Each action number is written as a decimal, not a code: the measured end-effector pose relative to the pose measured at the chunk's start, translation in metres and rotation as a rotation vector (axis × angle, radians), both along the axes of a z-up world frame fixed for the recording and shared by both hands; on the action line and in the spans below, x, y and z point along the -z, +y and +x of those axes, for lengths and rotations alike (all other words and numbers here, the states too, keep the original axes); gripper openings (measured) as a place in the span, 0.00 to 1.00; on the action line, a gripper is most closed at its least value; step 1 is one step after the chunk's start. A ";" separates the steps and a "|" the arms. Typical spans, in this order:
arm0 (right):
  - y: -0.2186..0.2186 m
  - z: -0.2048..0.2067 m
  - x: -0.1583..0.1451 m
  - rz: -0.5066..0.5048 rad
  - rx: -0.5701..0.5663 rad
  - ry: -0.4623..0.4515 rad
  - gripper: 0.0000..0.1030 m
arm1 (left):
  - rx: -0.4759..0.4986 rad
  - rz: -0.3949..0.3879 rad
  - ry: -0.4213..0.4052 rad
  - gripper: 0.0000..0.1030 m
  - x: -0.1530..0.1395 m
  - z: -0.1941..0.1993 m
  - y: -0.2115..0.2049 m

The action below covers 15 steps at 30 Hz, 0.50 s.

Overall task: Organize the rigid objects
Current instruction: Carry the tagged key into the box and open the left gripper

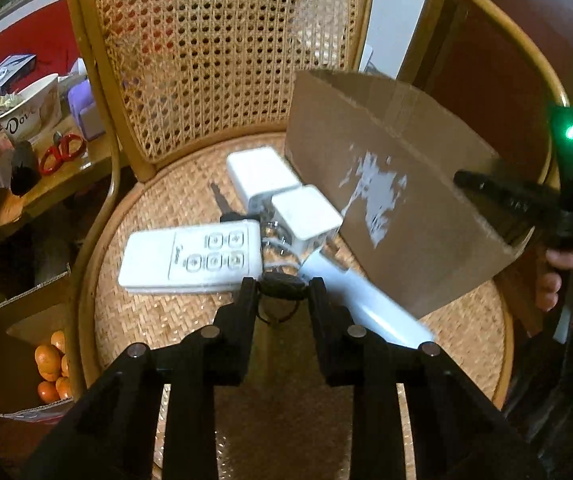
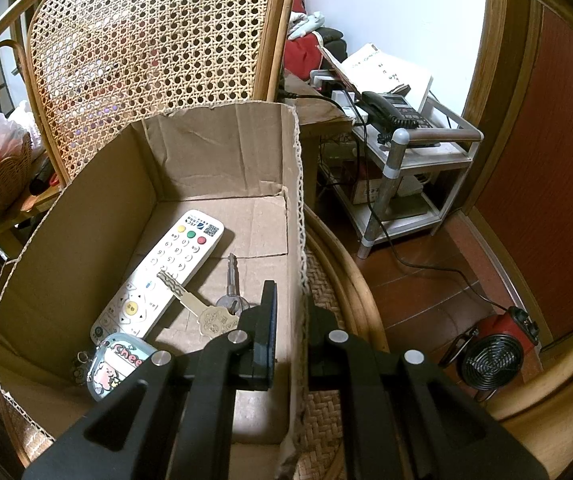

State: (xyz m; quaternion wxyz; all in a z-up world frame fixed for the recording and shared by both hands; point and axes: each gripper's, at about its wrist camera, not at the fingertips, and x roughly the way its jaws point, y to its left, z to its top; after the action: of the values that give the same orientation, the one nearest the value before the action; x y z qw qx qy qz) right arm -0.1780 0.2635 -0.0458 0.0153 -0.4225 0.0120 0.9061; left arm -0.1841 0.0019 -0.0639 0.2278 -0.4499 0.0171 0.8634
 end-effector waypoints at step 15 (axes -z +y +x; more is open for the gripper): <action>0.000 -0.001 -0.001 0.001 0.009 -0.001 0.11 | 0.034 0.012 0.172 0.23 -0.060 -0.006 0.043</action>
State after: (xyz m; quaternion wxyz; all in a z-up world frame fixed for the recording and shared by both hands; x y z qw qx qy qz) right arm -0.1792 0.2640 -0.0445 0.0194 -0.4230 0.0133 0.9058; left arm -0.1906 0.0446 -0.0037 0.2426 -0.3722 0.0391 0.8950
